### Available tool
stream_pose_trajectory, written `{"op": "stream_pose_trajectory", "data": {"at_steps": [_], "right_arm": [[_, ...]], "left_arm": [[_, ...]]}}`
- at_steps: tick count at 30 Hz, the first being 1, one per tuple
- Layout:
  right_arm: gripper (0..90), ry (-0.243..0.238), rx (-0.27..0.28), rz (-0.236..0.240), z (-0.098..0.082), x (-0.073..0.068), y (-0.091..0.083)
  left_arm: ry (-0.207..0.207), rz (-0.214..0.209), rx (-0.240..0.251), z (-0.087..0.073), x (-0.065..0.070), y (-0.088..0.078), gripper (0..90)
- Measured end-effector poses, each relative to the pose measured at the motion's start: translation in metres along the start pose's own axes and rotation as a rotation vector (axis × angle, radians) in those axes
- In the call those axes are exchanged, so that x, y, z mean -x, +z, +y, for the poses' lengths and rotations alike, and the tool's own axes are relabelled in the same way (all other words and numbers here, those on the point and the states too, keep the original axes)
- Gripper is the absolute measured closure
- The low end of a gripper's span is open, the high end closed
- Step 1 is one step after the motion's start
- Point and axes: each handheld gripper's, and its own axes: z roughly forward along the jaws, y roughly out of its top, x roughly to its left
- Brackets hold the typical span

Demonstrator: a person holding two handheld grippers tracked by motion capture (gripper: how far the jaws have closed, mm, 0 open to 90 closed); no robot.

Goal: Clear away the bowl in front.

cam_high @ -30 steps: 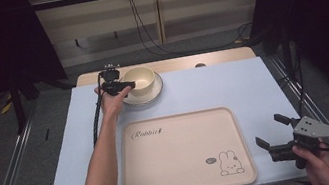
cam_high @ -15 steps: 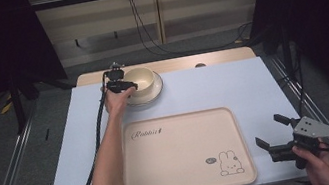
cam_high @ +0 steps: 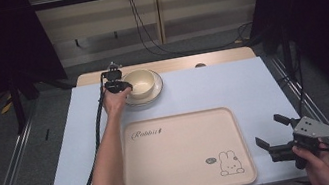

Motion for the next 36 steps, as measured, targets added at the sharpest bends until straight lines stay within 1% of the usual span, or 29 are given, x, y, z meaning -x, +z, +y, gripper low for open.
{"op": "stream_pose_trajectory", "data": {"at_steps": [2,3,5,6,7,8,9,10,11,13,14,15,16,17,18,19,20,23,24,26,27,28,29,30,32,34,35,36], "right_arm": [[0.8,-0.002,-0.008,0.017,0.0002,0.0008,-0.0005],[0.8,-0.001,0.000,-0.001,0.0000,0.0000,0.0000],[0.8,0.000,-0.001,0.001,0.0000,-0.0001,0.0000],[0.8,-0.003,0.001,0.000,-0.0001,0.0000,-0.0001],[0.8,-0.001,0.001,0.002,0.0000,0.0000,-0.0002],[0.8,-0.003,0.000,0.010,0.0000,0.0006,-0.0002],[0.8,-0.001,-0.007,0.016,0.0001,0.0006,-0.0006],[0.8,-0.001,0.000,0.000,0.0000,-0.0001,-0.0001],[0.8,0.000,0.000,0.000,0.0000,0.0000,-0.0001],[0.8,-0.002,-0.001,0.000,-0.0001,0.0003,0.0002],[0.8,-0.001,-0.003,0.007,0.0000,0.0007,0.0000],[0.8,-0.004,-0.007,0.017,0.0002,0.0010,-0.0002],[0.8,-0.005,-0.002,0.002,-0.0001,0.0005,0.0003],[0.8,-0.006,-0.004,0.002,-0.0001,0.0004,0.0003],[0.8,-0.008,-0.003,0.001,0.0000,0.0005,0.0003],[0.8,-0.004,-0.001,0.002,0.0000,0.0004,0.0003],[0.8,-0.004,-0.003,0.003,0.0001,0.0006,0.0002],[0.8,-0.005,-0.005,-0.001,0.0000,0.0005,-0.0001],[0.8,-0.005,-0.002,0.002,0.0000,0.0005,0.0003],[0.8,-0.005,-0.003,0.003,0.0000,0.0007,0.0002],[0.8,-0.004,-0.003,0.002,0.0001,0.0007,0.0002],[0.8,-0.003,-0.002,0.006,0.0000,0.0008,0.0001],[0.8,-0.003,0.000,-0.003,0.0000,0.0004,0.0002],[0.8,-0.001,-0.002,0.005,0.0001,0.0006,-0.0002],[0.8,-0.003,0.001,0.005,0.0002,0.0006,-0.0003],[0.8,0.000,0.003,0.003,0.0002,0.0007,-0.0003],[0.8,-0.004,0.003,0.003,0.0002,0.0009,-0.0003],[0.8,-0.003,0.004,-0.001,0.0002,0.0006,-0.0003]], "left_arm": [[-0.012,0.003,-0.004,0.0004,0.0001,-0.0003,77.9],[-0.011,0.003,-0.002,0.0004,0.0004,-0.0002,78.1],[-0.020,0.001,-0.011,0.0007,-0.0004,-0.0002,78.5],[-0.016,0.004,-0.013,0.0008,-0.0007,-0.0004,79.0],[-0.029,0.008,-0.006,0.0004,-0.0002,0.0001,80.1],[-0.049,-0.011,-0.005,0.0005,-0.0004,0.0003,80.6],[-0.047,-0.014,-0.005,0.0007,-0.0008,0.0003,81.1],[-0.044,-0.013,-0.007,0.0009,-0.0009,0.0002,81.5],[-0.037,-0.011,-0.010,0.0012,-0.0008,0.0000,81.5],[-0.039,-0.017,-0.014,0.0009,-0.0013,0.0002,81.2],[-0.034,-0.017,-0.018,0.0011,-0.0020,0.0000,81.1],[-0.049,-0.028,-0.022,0.0009,-0.0024,-0.0003,81.3],[-0.057,-0.032,-0.021,0.0010,-0.0025,-0.0003,81.9],[-0.058,-0.034,-0.018,0.0011,-0.0031,-0.0011,82.6],[-0.065,-0.043,-0.026,0.0013,-0.0038,-0.0015,83.2],[-0.067,-0.040,-0.023,0.0013,-0.0044,-0.0016,83.3],[-0.085,-0.043,-0.012,0.0007,-0.0037,-0.0011,83.3],[-0.105,-0.048,-0.019,0.0005,-0.0054,-0.0021,83.4],[-0.121,-0.052,-0.013,0.0003,-0.0052,-0.0021,83.4],[-0.126,-0.053,-0.015,0.0003,-0.0062,-0.0028,83.5],[-0.142,-0.054,-0.011,0.0003,-0.0058,-0.0030,83.5],[-0.149,-0.054,-0.005,0.0005,-0.0058,-0.0033,83.6],[-0.157,-0.057,-0.003,0.0004,-0.0065,-0.0044,83.5],[-0.160,-0.066,-0.007,0.0006,-0.0072,-0.0052,83.5],[-0.171,-0.065,-0.007,0.0010,-0.0070,-0.0065,83.6],[-0.162,-0.066,-0.013,0.0016,-0.0069,-0.0075,83.6],[-0.174,-0.067,-0.011,0.0015,-0.0060,-0.0077,83.5],[-0.173,-0.064,-0.012,0.0015,-0.0063,-0.0075,83.4]]}}
